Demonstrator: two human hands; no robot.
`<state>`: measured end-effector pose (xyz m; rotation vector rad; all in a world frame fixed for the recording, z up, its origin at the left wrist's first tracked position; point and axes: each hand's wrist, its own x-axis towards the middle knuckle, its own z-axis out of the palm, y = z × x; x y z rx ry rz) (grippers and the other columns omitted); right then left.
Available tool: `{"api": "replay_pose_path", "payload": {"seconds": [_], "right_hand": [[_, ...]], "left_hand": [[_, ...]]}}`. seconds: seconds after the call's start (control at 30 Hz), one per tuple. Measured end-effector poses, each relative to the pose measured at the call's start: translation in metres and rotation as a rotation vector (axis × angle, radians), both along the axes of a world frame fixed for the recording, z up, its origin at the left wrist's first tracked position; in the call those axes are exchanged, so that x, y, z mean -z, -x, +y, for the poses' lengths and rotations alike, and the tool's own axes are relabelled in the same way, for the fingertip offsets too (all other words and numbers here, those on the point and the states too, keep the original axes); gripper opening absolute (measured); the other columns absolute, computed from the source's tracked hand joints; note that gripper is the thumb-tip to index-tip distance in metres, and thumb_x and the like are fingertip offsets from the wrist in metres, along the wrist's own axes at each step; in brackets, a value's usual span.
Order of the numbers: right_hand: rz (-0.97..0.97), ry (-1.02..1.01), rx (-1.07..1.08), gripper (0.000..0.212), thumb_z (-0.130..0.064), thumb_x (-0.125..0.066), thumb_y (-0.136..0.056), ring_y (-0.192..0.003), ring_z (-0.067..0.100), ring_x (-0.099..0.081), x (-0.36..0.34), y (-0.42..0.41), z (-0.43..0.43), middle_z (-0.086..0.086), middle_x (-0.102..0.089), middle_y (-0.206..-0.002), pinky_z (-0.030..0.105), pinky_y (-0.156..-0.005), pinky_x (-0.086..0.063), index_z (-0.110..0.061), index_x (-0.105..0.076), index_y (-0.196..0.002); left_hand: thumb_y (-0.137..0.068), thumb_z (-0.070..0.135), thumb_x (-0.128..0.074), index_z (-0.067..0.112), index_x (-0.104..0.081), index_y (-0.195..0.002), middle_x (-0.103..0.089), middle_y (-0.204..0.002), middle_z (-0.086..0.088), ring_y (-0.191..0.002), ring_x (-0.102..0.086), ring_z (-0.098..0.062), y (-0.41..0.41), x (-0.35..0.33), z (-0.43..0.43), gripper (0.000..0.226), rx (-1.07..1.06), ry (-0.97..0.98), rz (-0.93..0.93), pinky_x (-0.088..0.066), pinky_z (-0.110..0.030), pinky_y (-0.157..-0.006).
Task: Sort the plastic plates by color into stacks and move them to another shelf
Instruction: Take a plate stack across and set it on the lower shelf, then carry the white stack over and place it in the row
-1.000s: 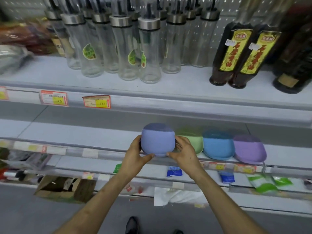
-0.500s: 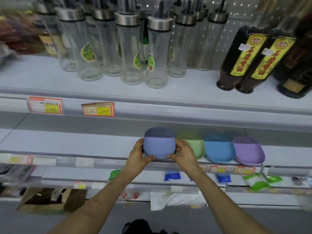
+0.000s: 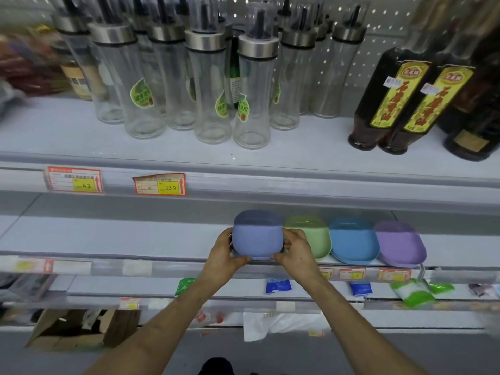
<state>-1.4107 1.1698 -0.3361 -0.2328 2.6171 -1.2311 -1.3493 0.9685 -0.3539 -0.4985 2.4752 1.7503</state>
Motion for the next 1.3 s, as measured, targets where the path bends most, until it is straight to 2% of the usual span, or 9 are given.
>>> {"api": "replay_pose_path", "payload": {"seconds": [0.17, 0.23, 0.47, 0.7, 0.77, 0.87, 1.03, 1.17, 1.3], "right_hand": [[0.034, -0.023, -0.002, 0.064, -0.005, -0.080, -0.078, -0.111, 0.021, -0.058, -0.010, 0.001, 0.003, -0.004, -0.043, -0.126, 0.022, -0.090, -0.047, -0.016, -0.058, -0.138], [0.036, -0.026, -0.034, 0.067, -0.006, -0.078, -0.082, -0.114, 0.020, -0.055, -0.014, 0.001, 0.003, -0.004, -0.041, -0.129, 0.023, -0.092, -0.046, -0.015, -0.053, -0.143], [0.061, 0.032, -0.394, 0.055, -0.016, -0.073, -0.092, -0.110, 0.016, -0.059, -0.051, -0.005, -0.013, -0.001, -0.049, -0.135, 0.034, -0.098, -0.052, -0.017, -0.055, -0.144], [0.113, 0.182, -0.830, 0.047, -0.022, -0.075, -0.091, -0.109, 0.000, -0.058, -0.081, -0.061, -0.056, -0.009, -0.054, -0.127, 0.024, -0.098, -0.050, -0.023, -0.061, -0.136], [0.113, 0.234, -0.939, 0.046, -0.020, -0.075, -0.090, -0.110, 0.002, -0.059, -0.094, -0.094, -0.074, -0.008, -0.054, -0.128, 0.023, -0.098, -0.050, -0.022, -0.062, -0.135], [0.110, 0.282, -1.105, 0.046, -0.023, -0.074, -0.090, -0.110, 0.003, -0.060, -0.115, -0.150, -0.109, -0.010, -0.055, -0.127, 0.018, -0.096, -0.049, -0.025, -0.062, -0.134], [0.157, 0.391, -1.404, 0.049, -0.020, -0.076, -0.088, -0.108, 0.001, -0.059, -0.156, -0.285, -0.169, -0.008, -0.057, -0.125, 0.018, -0.098, -0.050, -0.021, -0.062, -0.136], [0.153, 0.493, -1.649, 0.050, -0.021, -0.075, -0.091, -0.114, 0.002, -0.059, -0.191, -0.409, -0.195, -0.008, -0.056, -0.126, 0.028, -0.099, -0.052, -0.021, -0.060, -0.138], [0.156, 0.630, -1.863, 0.048, -0.024, -0.072, -0.094, -0.116, 0.000, -0.056, -0.225, -0.535, -0.202, -0.013, -0.054, -0.128, 0.027, -0.100, -0.050, -0.024, -0.058, -0.140]], "left_hand": [[-0.084, 0.027, -0.084, 0.020, -0.029, -0.159, -0.036, -0.161, 0.002, -0.143, -0.043, -0.023, -0.003, -0.007, -0.006, 0.093, -0.029, 0.095, 0.015, -0.042, -0.040, -0.115], [-0.088, 0.033, -0.080, 0.021, -0.027, -0.160, -0.033, -0.164, 0.001, -0.146, -0.039, -0.023, -0.008, -0.013, -0.009, 0.090, -0.070, 0.148, 0.038, -0.038, -0.043, -0.118], [-0.093, 0.032, -0.074, 0.019, -0.034, -0.157, -0.039, -0.157, 0.001, -0.143, -0.040, -0.017, -0.053, -0.050, 0.002, 0.076, -0.296, 0.259, 0.194, -0.037, -0.039, -0.118], [-0.094, 0.043, -0.070, 0.028, -0.036, -0.155, -0.041, -0.154, 0.010, -0.138, -0.044, -0.009, -0.176, -0.082, 0.031, 0.072, -0.631, 0.366, 0.226, -0.043, -0.042, -0.113], [-0.093, 0.047, -0.069, 0.034, -0.037, -0.153, -0.043, -0.150, 0.014, -0.126, -0.052, -0.001, -0.224, -0.096, 0.041, 0.070, -0.749, 0.360, 0.209, -0.050, -0.038, -0.106], [-0.095, 0.035, -0.070, 0.030, -0.043, -0.149, -0.047, -0.143, 0.014, -0.118, -0.051, 0.017, -0.290, -0.120, 0.047, 0.061, -0.908, 0.395, 0.225, -0.048, -0.018, -0.099], [-0.094, 0.037, -0.071, 0.024, -0.039, -0.154, -0.044, -0.147, 0.012, -0.136, -0.045, -0.002, -0.428, -0.156, 0.053, 0.069, -1.232, 0.528, 0.190, -0.045, -0.034, -0.110], [-0.091, 0.041, -0.071, 0.023, -0.040, -0.153, -0.046, -0.146, 0.010, -0.137, -0.045, -0.001, -0.540, -0.190, 0.064, 0.072, -1.469, 0.632, 0.183, -0.047, -0.038, -0.111], [-0.091, 0.043, -0.070, 0.025, -0.040, -0.152, -0.045, -0.148, 0.012, -0.139, -0.043, -0.003, -0.652, -0.225, 0.092, 0.070, -1.665, 0.787, 0.115, -0.045, -0.042, -0.112]]}}
